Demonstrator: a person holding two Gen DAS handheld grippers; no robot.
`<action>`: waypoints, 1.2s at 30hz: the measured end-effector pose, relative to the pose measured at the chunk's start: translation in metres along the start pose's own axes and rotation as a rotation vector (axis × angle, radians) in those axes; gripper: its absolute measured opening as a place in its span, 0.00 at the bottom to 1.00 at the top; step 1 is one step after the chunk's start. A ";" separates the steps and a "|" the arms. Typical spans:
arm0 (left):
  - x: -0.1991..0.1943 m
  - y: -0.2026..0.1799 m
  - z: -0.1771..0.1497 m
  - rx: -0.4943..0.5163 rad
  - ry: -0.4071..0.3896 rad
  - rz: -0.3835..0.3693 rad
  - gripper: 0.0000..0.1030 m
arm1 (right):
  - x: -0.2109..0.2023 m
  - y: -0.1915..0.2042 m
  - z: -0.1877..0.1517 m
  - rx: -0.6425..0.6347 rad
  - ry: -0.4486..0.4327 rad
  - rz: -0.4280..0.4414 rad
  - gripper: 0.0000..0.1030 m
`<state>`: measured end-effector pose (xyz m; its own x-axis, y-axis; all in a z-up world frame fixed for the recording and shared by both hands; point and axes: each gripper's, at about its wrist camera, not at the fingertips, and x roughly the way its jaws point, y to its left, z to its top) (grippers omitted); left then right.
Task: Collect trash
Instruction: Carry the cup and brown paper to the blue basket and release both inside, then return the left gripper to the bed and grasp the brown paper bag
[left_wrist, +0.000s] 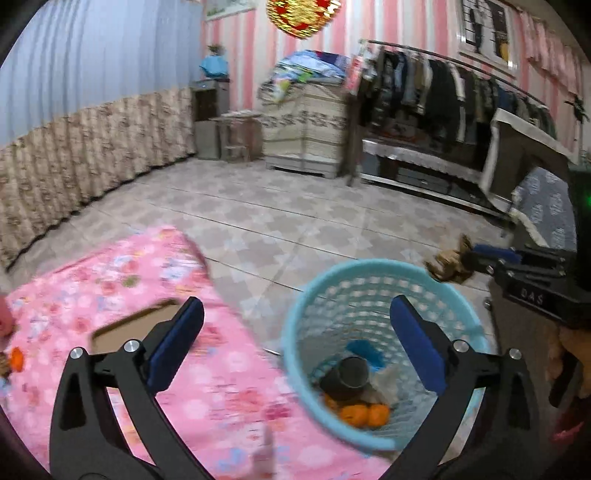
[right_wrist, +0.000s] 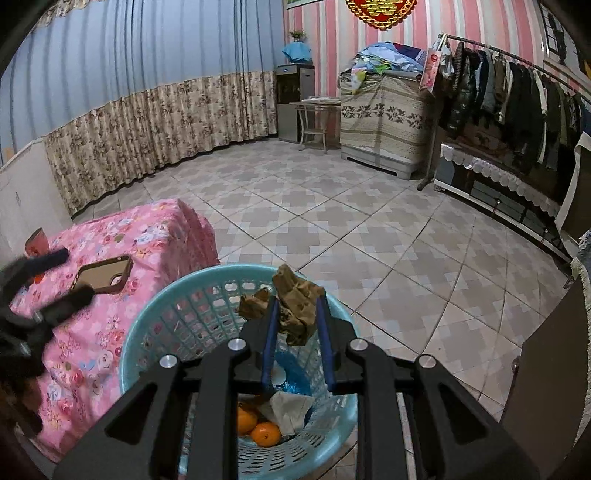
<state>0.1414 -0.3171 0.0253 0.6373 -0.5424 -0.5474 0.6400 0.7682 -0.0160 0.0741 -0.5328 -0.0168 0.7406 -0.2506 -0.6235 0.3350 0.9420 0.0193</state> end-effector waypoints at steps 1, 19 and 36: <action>-0.004 0.005 0.001 -0.004 -0.007 0.019 0.95 | 0.002 0.004 -0.001 -0.003 0.001 0.004 0.20; -0.090 0.247 -0.048 -0.254 -0.002 0.411 0.95 | 0.050 0.066 -0.026 0.013 0.100 -0.082 0.72; -0.058 0.419 -0.111 -0.457 0.225 0.528 0.77 | 0.070 0.205 0.013 -0.072 -0.012 0.047 0.78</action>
<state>0.3249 0.0733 -0.0422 0.6765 -0.0153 -0.7363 -0.0025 0.9997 -0.0232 0.2022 -0.3600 -0.0464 0.7617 -0.2078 -0.6137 0.2574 0.9663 -0.0077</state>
